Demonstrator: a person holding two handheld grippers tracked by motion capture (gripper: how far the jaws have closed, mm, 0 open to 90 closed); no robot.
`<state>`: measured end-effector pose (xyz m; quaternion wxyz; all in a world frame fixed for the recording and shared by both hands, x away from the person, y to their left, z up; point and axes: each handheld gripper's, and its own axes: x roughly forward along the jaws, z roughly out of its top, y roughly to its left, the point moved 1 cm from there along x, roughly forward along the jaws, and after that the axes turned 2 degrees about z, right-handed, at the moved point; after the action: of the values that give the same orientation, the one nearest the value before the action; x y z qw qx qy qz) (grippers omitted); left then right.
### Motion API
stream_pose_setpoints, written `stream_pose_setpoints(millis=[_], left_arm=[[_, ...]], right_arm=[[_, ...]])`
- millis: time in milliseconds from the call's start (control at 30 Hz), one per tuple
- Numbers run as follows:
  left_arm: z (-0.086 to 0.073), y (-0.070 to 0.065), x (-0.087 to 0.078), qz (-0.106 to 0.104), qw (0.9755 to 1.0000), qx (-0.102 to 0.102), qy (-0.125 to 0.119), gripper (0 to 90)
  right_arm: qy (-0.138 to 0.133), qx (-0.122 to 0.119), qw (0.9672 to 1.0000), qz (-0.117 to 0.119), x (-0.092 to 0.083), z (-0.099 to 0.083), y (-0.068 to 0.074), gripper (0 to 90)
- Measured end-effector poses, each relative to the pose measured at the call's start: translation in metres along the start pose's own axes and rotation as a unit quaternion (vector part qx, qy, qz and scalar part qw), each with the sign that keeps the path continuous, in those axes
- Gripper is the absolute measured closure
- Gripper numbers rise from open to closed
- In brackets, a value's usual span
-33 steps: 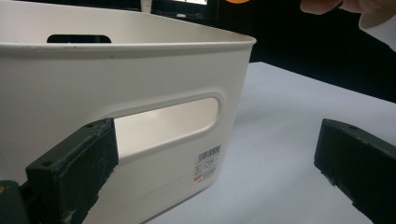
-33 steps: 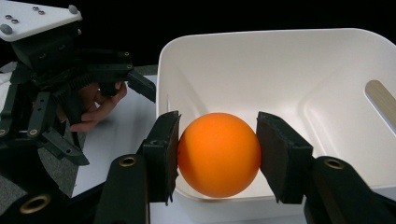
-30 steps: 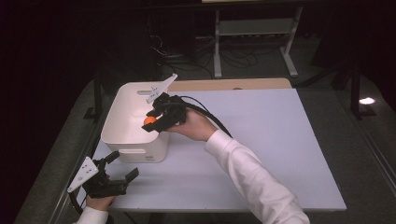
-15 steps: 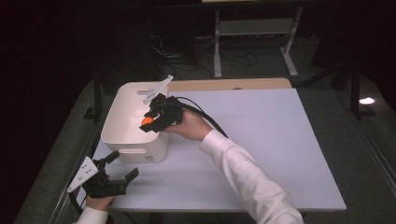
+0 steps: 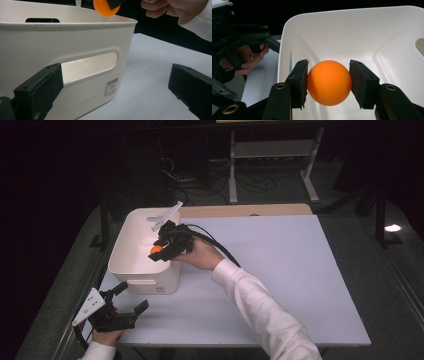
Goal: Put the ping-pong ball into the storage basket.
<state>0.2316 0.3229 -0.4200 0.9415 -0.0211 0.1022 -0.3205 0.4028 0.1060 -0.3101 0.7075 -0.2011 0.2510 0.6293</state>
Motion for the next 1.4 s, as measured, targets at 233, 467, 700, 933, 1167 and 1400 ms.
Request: stream_pose_setpoints(millis=[233,467,700,933,1167,1400], left_arm=[[0.000,0.000,0.000,-0.001,1.0000,0.000,0.000,0.0],[0.000,0.000,0.000,-0.002,1.0000,0.000,0.000,0.0],[0.000,0.000,-0.001,-0.003,1.0000,-0.001,0.001,0.0],[0.000,0.000,0.000,-0.003,1.0000,0.000,-0.001,0.0],[0.000,0.000,0.000,-0.003,1.0000,-0.001,0.000,0.0],[0.000,0.000,0.001,-0.003,1.0000,0.000,-0.001,0.0]], right_arm=[[0.006,0.009,0.9999,-0.009,0.006,0.001,0.001,30.0],[-0.004,0.003,0.9997,-0.024,-0.002,0.002,0.001,6.9],[-0.014,-0.001,0.9988,-0.047,-0.013,0.000,0.004,0.0],[-0.024,0.021,0.9982,-0.051,-0.024,-0.008,0.006,0.0],[-0.036,0.028,0.9974,-0.056,-0.037,-0.014,0.003,0.0],[-0.039,0.034,0.9969,-0.060,-0.046,-0.021,0.004,0.0]])
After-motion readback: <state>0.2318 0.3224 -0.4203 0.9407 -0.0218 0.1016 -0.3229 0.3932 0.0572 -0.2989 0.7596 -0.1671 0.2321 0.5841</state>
